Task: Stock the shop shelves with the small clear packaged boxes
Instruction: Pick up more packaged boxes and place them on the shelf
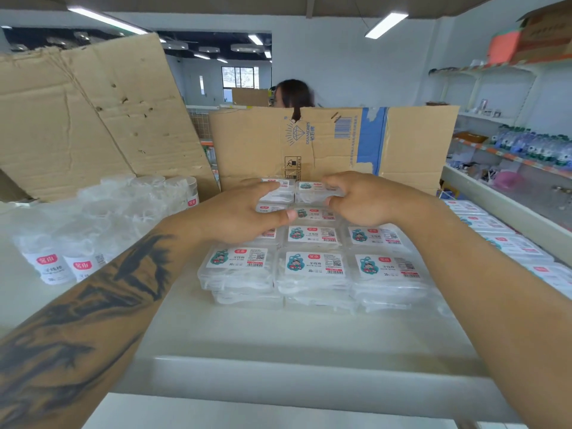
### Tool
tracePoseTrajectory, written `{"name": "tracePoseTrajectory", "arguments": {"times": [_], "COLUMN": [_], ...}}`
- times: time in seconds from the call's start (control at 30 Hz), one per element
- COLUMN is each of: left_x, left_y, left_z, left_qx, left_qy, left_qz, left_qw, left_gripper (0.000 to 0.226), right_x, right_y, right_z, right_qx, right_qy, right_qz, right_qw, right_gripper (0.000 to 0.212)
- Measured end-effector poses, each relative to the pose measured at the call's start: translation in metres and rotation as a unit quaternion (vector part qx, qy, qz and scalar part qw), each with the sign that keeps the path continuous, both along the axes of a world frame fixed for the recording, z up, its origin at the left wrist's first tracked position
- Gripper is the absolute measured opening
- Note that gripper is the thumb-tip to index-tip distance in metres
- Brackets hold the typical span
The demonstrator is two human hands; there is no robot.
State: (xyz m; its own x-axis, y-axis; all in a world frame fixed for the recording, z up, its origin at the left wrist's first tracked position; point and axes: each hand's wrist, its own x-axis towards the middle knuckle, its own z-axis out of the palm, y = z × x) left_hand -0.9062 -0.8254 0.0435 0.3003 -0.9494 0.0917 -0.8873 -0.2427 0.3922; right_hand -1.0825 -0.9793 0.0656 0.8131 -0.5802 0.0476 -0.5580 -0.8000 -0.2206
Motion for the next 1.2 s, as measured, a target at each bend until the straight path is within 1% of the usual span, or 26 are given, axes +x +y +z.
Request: {"name": "tracePoseTrajectory", "arguments": {"times": [0.07,0.13,0.2,0.23,0.3,0.33,0.4,0.47,0.53,0.57,0.63,0.73,0.9,1.0,1.2], "left_x": [-0.005,-0.011,-0.023,-0.027,-0.040,-0.046,-0.055,-0.062,-0.069,-0.071,-0.076,-0.079,-0.086,-0.088,-0.085], "left_y": [0.007,0.019,0.036,0.046,0.066,0.075,0.086,0.089,0.088,0.087,0.086,0.083,0.079,0.078,0.077], "left_z": [0.006,0.014,0.019,0.017,0.009,0.002,-0.013,-0.025,-0.033,-0.036,-0.037,-0.038,-0.041,-0.042,-0.044], "left_qx": [-0.018,-0.022,-0.024,-0.031,-0.062,-0.078,-0.092,-0.087,-0.072,-0.070,-0.082,-0.093,-0.097,-0.089,-0.080], "left_qy": [-0.005,-0.028,-0.042,-0.041,-0.042,-0.050,-0.066,-0.062,-0.073,-0.087,-0.101,-0.108,-0.131,-0.132,-0.133], "left_qz": [0.003,-0.002,-0.008,-0.008,-0.009,-0.009,0.000,0.010,0.015,0.016,0.017,0.017,0.025,0.031,0.036], "left_qw": [1.000,0.999,0.999,0.999,0.997,0.996,0.994,0.994,0.995,0.994,0.991,0.990,0.986,0.987,0.987], "left_gripper": [0.084,0.088,0.090,0.087,0.077,0.076,0.082,0.089,0.088,0.087,0.083,0.079,0.071,0.072,0.071], "right_x": [-0.012,-0.030,-0.054,-0.068,-0.097,-0.112,-0.137,-0.151,-0.156,-0.157,-0.155,-0.151,-0.149,-0.149,-0.150], "right_y": [0.002,0.006,0.018,0.026,0.042,0.051,0.067,0.077,0.082,0.085,0.090,0.098,0.095,0.090,0.089], "right_z": [0.009,0.024,0.038,0.042,0.039,0.033,0.013,-0.011,-0.033,-0.042,-0.055,-0.060,-0.066,-0.070,-0.072], "right_qx": [-0.002,0.005,0.005,0.001,-0.026,-0.043,-0.065,-0.068,-0.063,-0.062,-0.086,-0.123,-0.153,-0.163,-0.164], "right_qy": [-0.015,-0.047,-0.082,-0.102,-0.132,-0.139,-0.154,-0.147,-0.118,-0.107,-0.097,-0.106,-0.105,-0.106,-0.115], "right_qz": [0.002,-0.015,-0.025,-0.028,-0.037,-0.043,-0.054,-0.065,-0.071,-0.077,-0.089,-0.104,-0.103,-0.104,-0.100], "right_qw": [1.000,0.999,0.996,0.994,0.990,0.988,0.984,0.985,0.989,0.989,0.988,0.981,0.977,0.975,0.975], "right_gripper": [0.049,0.051,0.047,0.044,0.041,0.041,0.042,0.053,0.073,0.078,0.075,0.073,0.082,0.084,0.079]}}
